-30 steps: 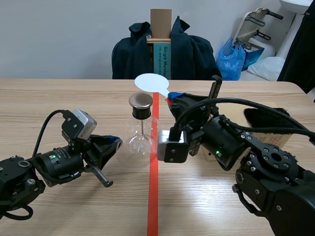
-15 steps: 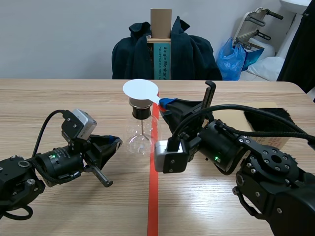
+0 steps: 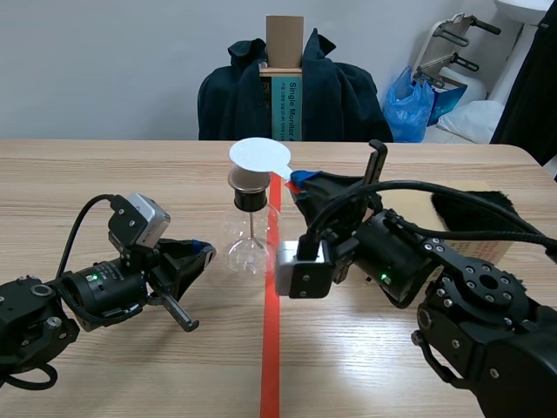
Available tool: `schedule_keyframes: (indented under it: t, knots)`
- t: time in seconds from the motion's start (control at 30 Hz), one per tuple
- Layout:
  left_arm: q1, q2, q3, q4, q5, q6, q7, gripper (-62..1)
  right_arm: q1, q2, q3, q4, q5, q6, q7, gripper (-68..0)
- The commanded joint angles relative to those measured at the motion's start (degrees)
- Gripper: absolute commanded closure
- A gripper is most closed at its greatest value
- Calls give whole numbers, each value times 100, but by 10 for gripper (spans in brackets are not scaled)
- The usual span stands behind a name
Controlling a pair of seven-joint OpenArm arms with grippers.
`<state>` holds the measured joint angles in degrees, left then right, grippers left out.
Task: Do the electroscope experiment.
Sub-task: 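Move the plate toward and away from the electroscope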
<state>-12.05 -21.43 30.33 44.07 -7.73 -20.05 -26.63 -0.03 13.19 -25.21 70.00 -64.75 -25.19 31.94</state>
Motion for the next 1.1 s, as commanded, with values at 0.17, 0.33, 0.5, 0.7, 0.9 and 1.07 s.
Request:
schedule_keyframes:
  t: [0.17, 0.33, 0.5, 0.7, 0.9, 1.07]
  knots:
    - [-31, -35, -61, 122, -55, 4, -79, -32, 63, 94, 57, 70, 46, -48, -883, -7]
    - [-31, -35, -61, 122, -55, 4, -79, -32, 63, 94, 57, 70, 46, -48, -1403, -7]
    - [-31, -35, -61, 122, -55, 4, -79, -32, 63, 94, 57, 70, 46, -48, -1602, -7]
    - [-31, -35, -61, 122, -55, 4, -70, -32, 66, 94, 57, 70, 44, -48, -1381, -7]
    - [-31, -35, -61, 122, -55, 4, -59, -32, 66, 94, 55, 70, 44, -48, -885, -7]
    - [-31, -35, -61, 122, -55, 4, -59, -32, 66, 94, 55, 70, 42, -48, -260, -6]
